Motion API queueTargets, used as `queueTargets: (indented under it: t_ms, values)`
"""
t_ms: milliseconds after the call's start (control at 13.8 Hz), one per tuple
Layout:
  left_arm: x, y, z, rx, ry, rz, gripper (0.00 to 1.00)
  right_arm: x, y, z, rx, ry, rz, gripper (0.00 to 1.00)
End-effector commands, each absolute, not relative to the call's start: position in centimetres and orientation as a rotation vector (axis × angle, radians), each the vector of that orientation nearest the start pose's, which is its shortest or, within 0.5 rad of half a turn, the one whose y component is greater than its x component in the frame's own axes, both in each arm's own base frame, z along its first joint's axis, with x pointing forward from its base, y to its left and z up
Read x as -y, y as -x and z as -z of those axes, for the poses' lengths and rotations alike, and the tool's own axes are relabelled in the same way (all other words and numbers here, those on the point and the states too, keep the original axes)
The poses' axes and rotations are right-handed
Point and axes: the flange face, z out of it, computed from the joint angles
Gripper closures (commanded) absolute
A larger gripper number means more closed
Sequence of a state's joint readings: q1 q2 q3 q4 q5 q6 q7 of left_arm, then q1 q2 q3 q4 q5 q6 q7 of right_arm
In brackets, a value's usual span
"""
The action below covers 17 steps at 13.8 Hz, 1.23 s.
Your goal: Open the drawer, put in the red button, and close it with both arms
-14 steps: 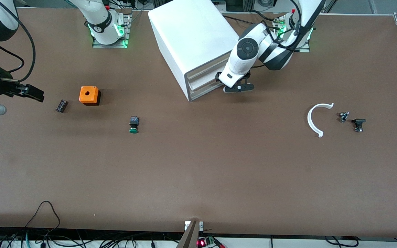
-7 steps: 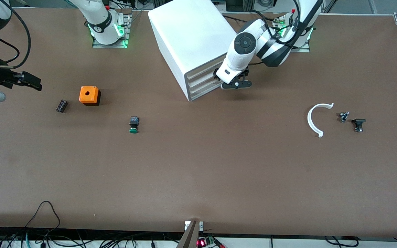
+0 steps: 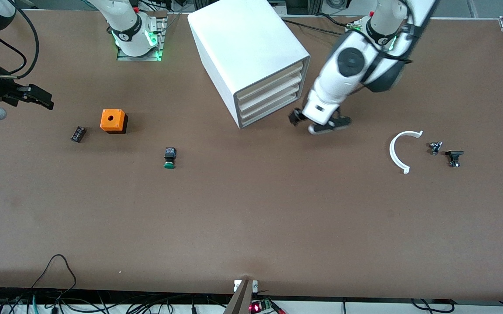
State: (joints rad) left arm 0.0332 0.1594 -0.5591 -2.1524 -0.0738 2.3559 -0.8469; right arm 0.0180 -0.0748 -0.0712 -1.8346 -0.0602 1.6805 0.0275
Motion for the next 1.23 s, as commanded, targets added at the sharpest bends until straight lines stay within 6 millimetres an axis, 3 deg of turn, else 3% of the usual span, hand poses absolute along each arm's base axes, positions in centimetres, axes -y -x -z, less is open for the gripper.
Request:
queueTargets:
  t_ms: [0,217,433,578,650,794,939,1156]
  values:
    - [22.7,-53.5,-40.3,0.672,3.221,0.032,0.0,3.4,-52.2,-55.0,-0.096,3.168,-0.106,0.0]
    - [16.0,-56.0,-46.7,0.404,3.221,0.018,0.0,3.4,-52.2,-55.2,-0.086,3.171,-0.106,0.0]
    - [8.9,-56.0,-54.2,0.237,3.207,-0.045,0.0,3.3,-52.3,-55.5,-0.146,3.171,-0.088,0.0]
    - [6.4,-55.5,-58.8,0.216,3.198,-0.079,0.0,3.2,-52.4,-55.6,-0.161,3.174,-0.081,0.0]
    - [5.4,-55.3,-60.1,0.224,3.195,-0.087,0.0,3.3,-52.4,-55.6,-0.132,3.175,-0.081,0.0]
    - [4.5,-55.2,-60.5,0.234,3.191,-0.105,0.0,3.5,-52.3,-55.7,-0.035,3.172,-0.09,0.0]
    - [3.4,-55.4,-60.0,0.259,3.191,-0.122,0.0,3.5,-52.3,-55.9,-0.05,3.171,-0.085,0.0]
    - [3.5,-55.8,-59.4,0.255,3.191,-0.132,0.0,3.5,-52.4,-55.8,-0.087,3.169,-0.084,0.0]
